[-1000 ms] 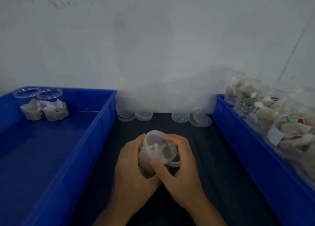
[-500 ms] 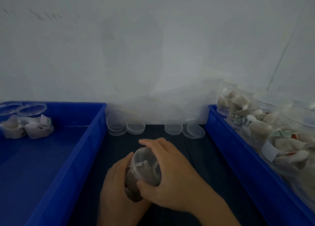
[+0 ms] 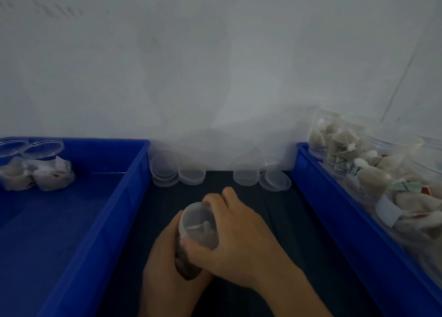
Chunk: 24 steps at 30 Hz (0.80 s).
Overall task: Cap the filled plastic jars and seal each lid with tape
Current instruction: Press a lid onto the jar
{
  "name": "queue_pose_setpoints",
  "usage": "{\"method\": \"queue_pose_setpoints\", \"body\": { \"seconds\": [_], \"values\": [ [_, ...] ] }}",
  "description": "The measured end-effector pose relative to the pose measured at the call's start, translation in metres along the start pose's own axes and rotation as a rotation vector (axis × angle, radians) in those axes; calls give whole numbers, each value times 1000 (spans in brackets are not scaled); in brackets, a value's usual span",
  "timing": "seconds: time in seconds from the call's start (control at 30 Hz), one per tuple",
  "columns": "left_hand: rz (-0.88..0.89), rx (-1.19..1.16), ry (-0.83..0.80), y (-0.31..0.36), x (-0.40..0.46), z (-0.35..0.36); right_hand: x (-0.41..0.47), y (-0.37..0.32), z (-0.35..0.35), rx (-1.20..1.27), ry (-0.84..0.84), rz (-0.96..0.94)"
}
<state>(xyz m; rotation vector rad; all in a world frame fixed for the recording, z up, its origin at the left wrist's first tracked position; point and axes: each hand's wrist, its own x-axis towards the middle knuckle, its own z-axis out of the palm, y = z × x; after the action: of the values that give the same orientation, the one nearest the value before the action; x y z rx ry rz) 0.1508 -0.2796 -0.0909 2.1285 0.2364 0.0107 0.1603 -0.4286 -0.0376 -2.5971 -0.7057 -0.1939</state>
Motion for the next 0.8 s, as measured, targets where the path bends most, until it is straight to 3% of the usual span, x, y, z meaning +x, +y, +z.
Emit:
{"method": "queue_pose_setpoints", "body": {
  "seconds": [0.13,0.2,0.33,0.37,0.43,0.5,0.57,0.7,0.8],
  "values": [
    [18,-32,24,-4,1,6,-2,0,11,-32,137,21],
    [174,10,169,-10,-9,15,-5,6,13,31,154,33],
    [254,-182,267,-24,-29,17,-19,35,22,430,147,144],
    [256,-230,287,-25,-29,15,-25,43,27,397,177,172],
    [246,-313,304,-31,-29,15,-34,56,37,109,180,137],
    [243,-318,289,-31,-29,14,-38,65,49,-131,93,55],
    [258,-309,272,-32,-26,15,-38,67,56,-222,29,35],
    [233,-299,228,-34,-29,17,-38,60,60,-206,127,46],
    [298,-160,433,-29,-36,17,-38,50,56,10,240,131]
  ]
}}
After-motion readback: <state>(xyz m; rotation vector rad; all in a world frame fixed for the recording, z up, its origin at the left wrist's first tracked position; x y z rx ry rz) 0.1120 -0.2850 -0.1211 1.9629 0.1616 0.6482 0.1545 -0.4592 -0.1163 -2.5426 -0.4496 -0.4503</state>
